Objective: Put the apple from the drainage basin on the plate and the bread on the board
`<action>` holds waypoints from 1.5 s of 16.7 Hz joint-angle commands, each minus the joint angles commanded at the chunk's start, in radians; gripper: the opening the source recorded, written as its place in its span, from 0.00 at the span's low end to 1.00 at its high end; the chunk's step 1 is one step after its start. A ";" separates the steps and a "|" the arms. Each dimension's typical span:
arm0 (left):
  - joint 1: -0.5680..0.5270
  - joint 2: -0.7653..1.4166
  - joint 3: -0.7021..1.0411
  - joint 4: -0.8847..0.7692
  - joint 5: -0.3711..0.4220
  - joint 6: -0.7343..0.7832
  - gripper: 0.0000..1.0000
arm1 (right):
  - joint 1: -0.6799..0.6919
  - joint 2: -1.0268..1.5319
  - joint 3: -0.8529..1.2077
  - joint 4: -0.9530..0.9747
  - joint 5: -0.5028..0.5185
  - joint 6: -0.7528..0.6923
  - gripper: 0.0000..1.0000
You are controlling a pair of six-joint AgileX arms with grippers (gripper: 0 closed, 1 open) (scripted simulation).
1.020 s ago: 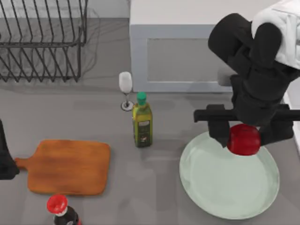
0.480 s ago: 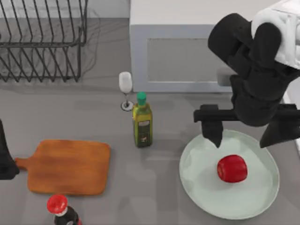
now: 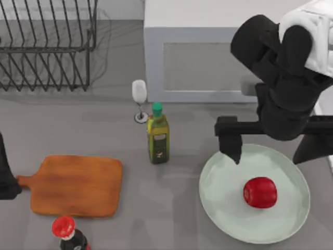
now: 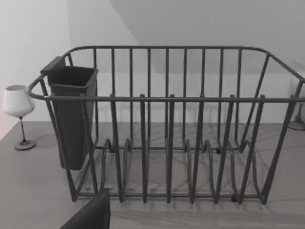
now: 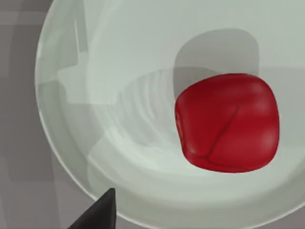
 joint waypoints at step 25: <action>0.000 0.000 0.000 0.000 0.000 0.000 1.00 | -0.508 -1.544 -1.224 1.051 0.000 -0.520 1.00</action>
